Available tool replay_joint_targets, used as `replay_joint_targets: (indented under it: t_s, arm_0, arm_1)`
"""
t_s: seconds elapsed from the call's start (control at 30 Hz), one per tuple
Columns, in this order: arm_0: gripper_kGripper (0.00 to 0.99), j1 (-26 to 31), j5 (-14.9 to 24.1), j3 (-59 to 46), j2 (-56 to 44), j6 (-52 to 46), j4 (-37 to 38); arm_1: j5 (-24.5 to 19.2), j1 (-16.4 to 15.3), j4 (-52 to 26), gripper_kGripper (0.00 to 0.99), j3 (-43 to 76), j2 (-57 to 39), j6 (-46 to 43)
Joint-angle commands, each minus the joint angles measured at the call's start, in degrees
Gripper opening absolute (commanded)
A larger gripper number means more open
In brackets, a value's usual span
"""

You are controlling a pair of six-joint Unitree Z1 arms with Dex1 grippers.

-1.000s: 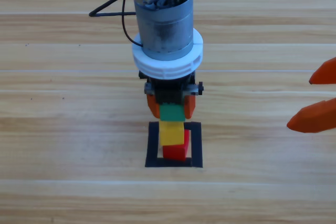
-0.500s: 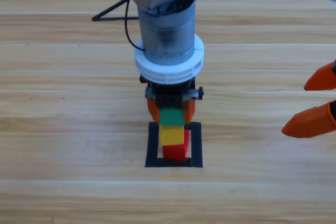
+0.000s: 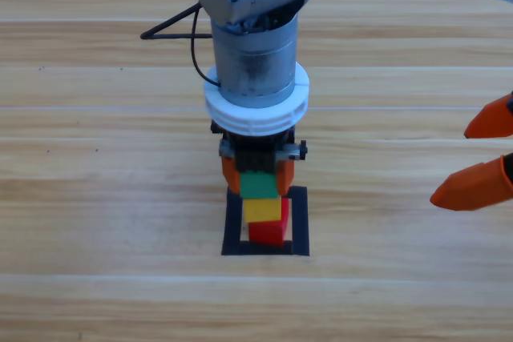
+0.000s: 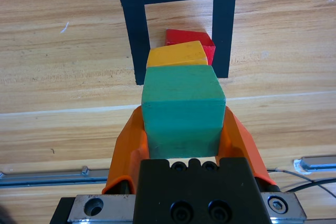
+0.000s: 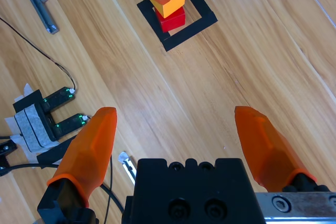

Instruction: Stack the blocks in the rectangular block: red at the bottom, yellow in the middle, green on top

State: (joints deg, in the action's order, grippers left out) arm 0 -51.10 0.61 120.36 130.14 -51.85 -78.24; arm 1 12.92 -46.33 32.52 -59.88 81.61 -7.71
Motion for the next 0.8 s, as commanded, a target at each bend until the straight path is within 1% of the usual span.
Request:
replay_joint_targets:
  t_s: [0.03,0.43,0.47,0.5,0.6,0.63,0.67,0.7,0.8]
  arm_0:
    - [0.000,-1.19,0.44,-0.48,3.37,-0.35,-0.33]
    - [0.009,-1.19,0.44,0.14,3.63,0.00,-0.25]
    - [0.071,-1.19,0.53,0.31,3.28,0.00,-0.16]
    - [0.153,-1.19,0.62,0.49,3.01,0.00,-0.16]
    - [0.657,-1.28,0.62,0.75,1.87,-0.44,-0.25]
    - [0.848,-1.37,0.62,0.66,1.43,-0.62,-0.25]
    - [0.953,-1.37,0.71,0.66,1.17,-0.62,-0.25]
    - [0.988,-1.37,0.71,0.84,0.90,-0.53,-0.25]
    - [0.990,-1.37,1.15,0.58,-0.41,-0.53,-0.33]
  arm_1:
    - [0.97,0.98,-0.70,0.989,0.65,2.15,-0.29]
    - [1.50,0.98,-0.44,0.989,0.56,2.15,-0.29]
    - [1.58,0.98,-0.44,0.989,0.56,2.15,-0.29]
    - [1.58,0.98,-0.44,0.989,0.56,2.15,-0.29]
    - [1.50,0.98,-0.35,0.988,0.47,2.15,-0.20]
    - [1.50,0.98,-0.35,0.988,0.47,2.15,-0.20]
    - [1.50,0.98,-0.17,0.988,0.30,2.15,-0.20]
    - [1.41,0.98,-0.08,0.988,0.21,2.15,-0.29]
    - [0.88,0.98,0.09,0.988,0.03,2.15,-0.29]
